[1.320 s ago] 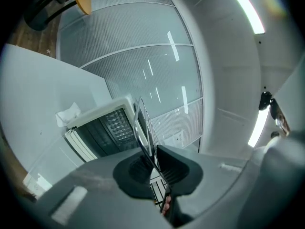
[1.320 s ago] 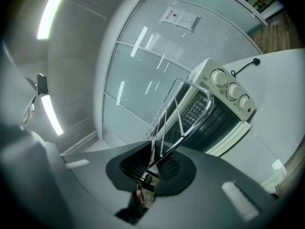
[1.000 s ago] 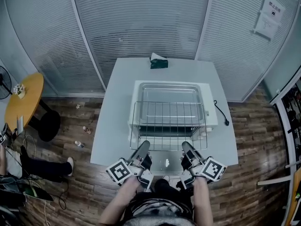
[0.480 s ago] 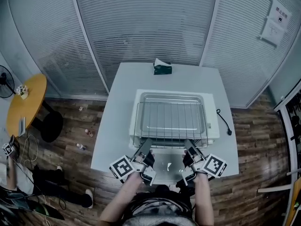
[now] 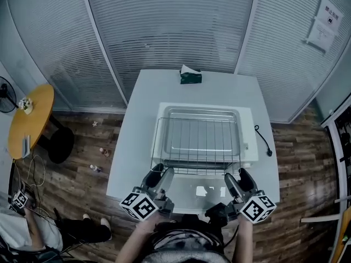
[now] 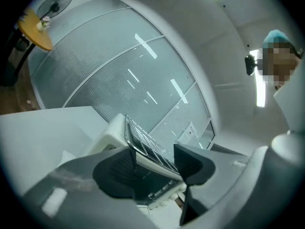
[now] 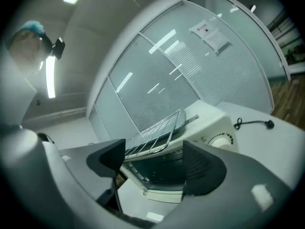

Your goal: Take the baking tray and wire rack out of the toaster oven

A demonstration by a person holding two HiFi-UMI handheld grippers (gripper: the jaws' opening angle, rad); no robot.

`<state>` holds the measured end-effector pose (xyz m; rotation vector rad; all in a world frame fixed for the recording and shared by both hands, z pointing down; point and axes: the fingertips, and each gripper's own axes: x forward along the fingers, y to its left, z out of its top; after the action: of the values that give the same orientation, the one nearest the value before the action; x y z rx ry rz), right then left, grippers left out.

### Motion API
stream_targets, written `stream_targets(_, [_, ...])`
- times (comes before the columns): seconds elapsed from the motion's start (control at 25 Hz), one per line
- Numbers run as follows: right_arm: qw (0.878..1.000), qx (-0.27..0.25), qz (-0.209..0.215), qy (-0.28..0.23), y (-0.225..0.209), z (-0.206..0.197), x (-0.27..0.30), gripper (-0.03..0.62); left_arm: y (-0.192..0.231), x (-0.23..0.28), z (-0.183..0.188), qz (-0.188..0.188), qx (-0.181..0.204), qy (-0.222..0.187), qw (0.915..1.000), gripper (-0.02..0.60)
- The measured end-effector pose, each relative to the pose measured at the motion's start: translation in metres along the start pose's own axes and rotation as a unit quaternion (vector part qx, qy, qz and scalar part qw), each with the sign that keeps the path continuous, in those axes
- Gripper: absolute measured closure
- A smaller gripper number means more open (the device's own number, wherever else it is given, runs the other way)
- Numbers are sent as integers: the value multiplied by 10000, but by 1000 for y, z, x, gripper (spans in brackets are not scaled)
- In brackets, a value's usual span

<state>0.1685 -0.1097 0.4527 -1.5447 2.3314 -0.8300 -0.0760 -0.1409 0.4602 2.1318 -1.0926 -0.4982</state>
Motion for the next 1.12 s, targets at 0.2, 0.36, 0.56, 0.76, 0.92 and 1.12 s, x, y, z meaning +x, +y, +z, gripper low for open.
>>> stream_targets(0.2, [9827, -1733, -645, -68, 4, 10, -11, 191, 16, -17, -11, 840, 1465, 521, 9843, 166])
stream_targets(0.36, [9629, -2602, -701, 139, 14, 3, -5, 199, 1, -23, 2, 981, 3853, 707, 9149, 166])
stream_targets(0.56, [9492, -3000, -935, 178, 4, 7, 6, 251, -2, 0, 0, 810, 4165, 839, 9016, 195])
stream_targets(0.76, [9508, -2932, -981, 222, -5, 13, 23, 255, 1, 21, 1, 819, 4477, 865, 8862, 204])
stream_targets(0.92, [9551, -2774, -1022, 209, -21, 24, 27, 264, -4, 41, -4, 862, 4443, 845, 8877, 209])
stream_targets(1.12, [9635, -2450, -1077, 76, -17, 28, 31, 260, 3, 41, 4, 929, 4332, 763, 8932, 209])
